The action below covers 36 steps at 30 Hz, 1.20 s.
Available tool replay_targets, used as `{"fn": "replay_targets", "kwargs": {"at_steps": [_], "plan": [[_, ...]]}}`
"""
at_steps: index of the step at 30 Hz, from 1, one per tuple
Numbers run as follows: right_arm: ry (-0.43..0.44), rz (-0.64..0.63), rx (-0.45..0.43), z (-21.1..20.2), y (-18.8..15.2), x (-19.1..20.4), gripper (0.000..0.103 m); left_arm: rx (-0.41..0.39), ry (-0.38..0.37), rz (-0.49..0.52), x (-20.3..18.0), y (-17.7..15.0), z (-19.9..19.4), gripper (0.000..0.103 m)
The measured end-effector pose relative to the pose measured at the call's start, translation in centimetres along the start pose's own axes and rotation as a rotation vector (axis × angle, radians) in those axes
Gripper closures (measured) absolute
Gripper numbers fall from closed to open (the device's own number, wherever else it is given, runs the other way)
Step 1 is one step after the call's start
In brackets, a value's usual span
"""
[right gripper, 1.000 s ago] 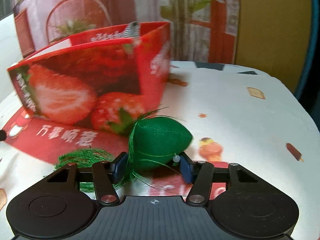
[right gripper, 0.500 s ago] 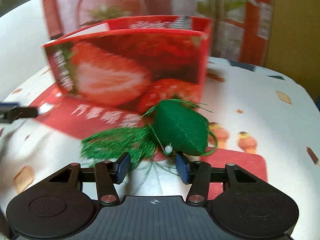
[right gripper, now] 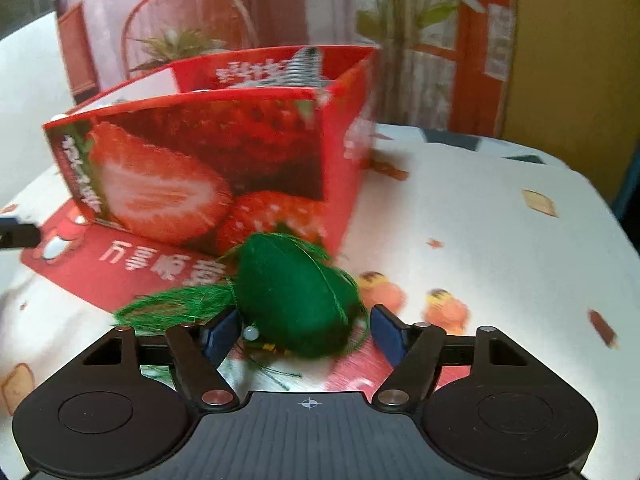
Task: Organize soft objects
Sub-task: 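Close the right gripper on the green ornament while the left gripper grips it too, then lift the green ornament with both grippers and carry it over the box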
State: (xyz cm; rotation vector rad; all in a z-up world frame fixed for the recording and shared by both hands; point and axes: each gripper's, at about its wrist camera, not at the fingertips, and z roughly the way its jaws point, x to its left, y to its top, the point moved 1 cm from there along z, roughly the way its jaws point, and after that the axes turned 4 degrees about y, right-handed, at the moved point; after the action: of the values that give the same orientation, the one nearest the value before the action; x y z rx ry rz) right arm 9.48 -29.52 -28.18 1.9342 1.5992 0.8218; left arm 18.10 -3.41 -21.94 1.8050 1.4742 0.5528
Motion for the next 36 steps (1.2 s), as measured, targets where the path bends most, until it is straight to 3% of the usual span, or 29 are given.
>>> {"fn": "replay_targets", "kwargs": {"at_steps": [7, 11, 13, 15, 19, 20, 22, 28, 36], "plan": [[0.104, -0.123, 0.003, 1.0, -0.2, 4.8, 0.044, 0.076, -0.197, 0.014, -3.8, 0.9, 2.5, 0.01], [0.147, -0.179, -0.01, 1.2, -0.7, 7.1, 0.044, 0.128, -0.231, 0.021, -5.2, -0.1, 4.2, 0.015], [0.139, -0.195, -0.014, 1.1, -0.8, 7.4, 0.043, 0.148, -0.247, 0.032, -5.8, -0.8, 4.8, 0.025], [0.133, -0.184, -0.006, 1.1, -0.8, 7.3, 0.041, 0.168, -0.252, 0.04, -5.9, -1.4, 5.3, 0.044], [0.143, -0.106, 0.008, 1.0, -1.1, 6.1, 0.038, 0.174, -0.293, 0.006, -5.5, -1.9, 6.1, 0.047], [0.153, -0.087, 0.005, 1.0, -1.2, 5.8, 0.039, 0.173, -0.304, 0.002, -5.5, -2.0, 6.2, 0.052], [0.176, -0.063, -0.004, 0.8, -1.2, 5.6, 0.051, 0.177, -0.327, -0.002, -5.7, -2.0, 6.1, 0.06], [0.172, -0.075, -0.075, -0.8, 0.1, 6.6, 0.055, 0.072, -0.338, 0.001, -5.6, 0.1, 2.8, 0.06], [0.204, -0.157, -0.262, -6.2, 6.8, 7.7, 0.055, -0.137, -0.361, -0.037, -4.7, 6.5, -2.4, 0.057]]}}
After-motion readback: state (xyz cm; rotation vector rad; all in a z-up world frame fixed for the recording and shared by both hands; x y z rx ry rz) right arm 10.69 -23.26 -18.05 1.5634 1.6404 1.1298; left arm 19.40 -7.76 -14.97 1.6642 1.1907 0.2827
